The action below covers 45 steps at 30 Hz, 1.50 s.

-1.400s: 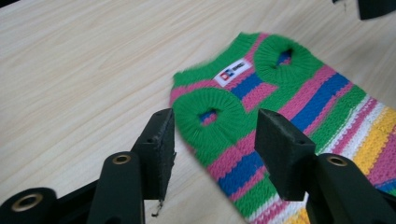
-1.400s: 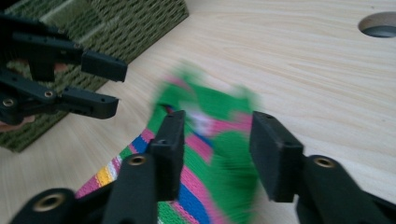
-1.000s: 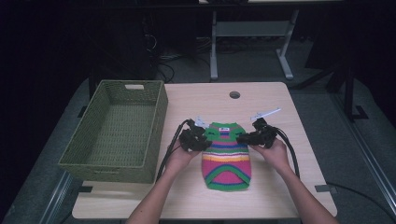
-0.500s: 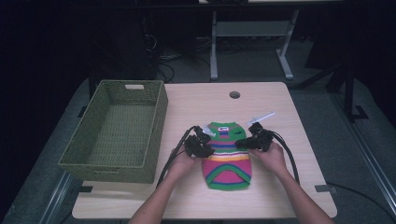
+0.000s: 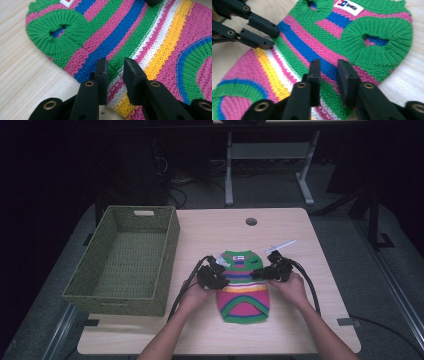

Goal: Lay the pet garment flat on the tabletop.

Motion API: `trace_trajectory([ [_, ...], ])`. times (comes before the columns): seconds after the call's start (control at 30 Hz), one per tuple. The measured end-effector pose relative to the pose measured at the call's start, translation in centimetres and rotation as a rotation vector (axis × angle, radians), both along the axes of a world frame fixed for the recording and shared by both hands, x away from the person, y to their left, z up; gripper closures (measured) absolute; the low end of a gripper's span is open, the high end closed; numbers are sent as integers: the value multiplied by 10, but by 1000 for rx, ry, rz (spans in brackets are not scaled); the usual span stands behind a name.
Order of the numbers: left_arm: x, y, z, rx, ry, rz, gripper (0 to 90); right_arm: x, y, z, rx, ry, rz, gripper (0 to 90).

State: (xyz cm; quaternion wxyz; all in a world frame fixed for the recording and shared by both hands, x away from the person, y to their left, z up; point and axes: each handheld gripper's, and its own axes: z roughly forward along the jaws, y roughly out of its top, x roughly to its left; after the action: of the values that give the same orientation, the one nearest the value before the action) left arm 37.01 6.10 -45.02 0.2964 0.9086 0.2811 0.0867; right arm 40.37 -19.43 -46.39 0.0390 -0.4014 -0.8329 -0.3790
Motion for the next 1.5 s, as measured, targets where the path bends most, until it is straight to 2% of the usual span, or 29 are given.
trace_trajectory([
  [0.03,-2,0,1,-1,-21,-4,729,0,-1,1,12,-2,6,666],
  [0.07,-3,1,2,-4,-20,-5,733,-1,-1,2,34,7,19,631],
  [0.2,-5,3,5,-24,-14,-13,728,-3,-2,5,36,4,34,610],
  [0.27,-6,5,7,-55,-12,-5,710,-4,-2,8,47,-5,43,592],
  [0.33,-7,6,7,-73,-24,17,646,-5,-2,10,65,-7,54,581],
  [0.37,-8,6,7,-81,-26,23,602,-6,-3,11,62,-8,62,577],
  [0.4,-9,7,7,-86,-31,19,600,-6,-2,11,58,-12,65,574],
  [0.47,-10,8,7,-85,-36,23,516,-7,-3,11,60,-12,90,552],
  [0.5,-11,9,7,-89,-39,33,516,-7,-3,11,60,-12,90,552],
  [0.53,-10,11,7,-106,-38,39,466,-7,-4,11,62,-14,92,535],
  [0.57,-9,14,8,-145,-5,37,443,-8,-4,12,72,-14,92,528],
  [0.6,-9,16,8,-172,2,41,427,-9,-5,13,83,-16,98,525],
  [0.73,-9,23,11,-227,12,61,371,-11,-5,18,85,-28,108,492],
  [0.97,-15,27,17,-246,-11,65,347,-15,-9,23,88,-31,106,418],
  [1.07,-19,28,18,-220,-34,60,346,-18,-11,27,85,-37,105,410],
  [1.23,-23,32,16,-226,-34,64,341,-24,-13,32,74,-63,113,400],
  [1.4,-28,38,13,-252,-25,68,323,-28,-16,33,80,-68,113,391],
  [1.5,-30,42,13,-251,-25,66,315,-30,-18,33,79,-67,113,384],
])
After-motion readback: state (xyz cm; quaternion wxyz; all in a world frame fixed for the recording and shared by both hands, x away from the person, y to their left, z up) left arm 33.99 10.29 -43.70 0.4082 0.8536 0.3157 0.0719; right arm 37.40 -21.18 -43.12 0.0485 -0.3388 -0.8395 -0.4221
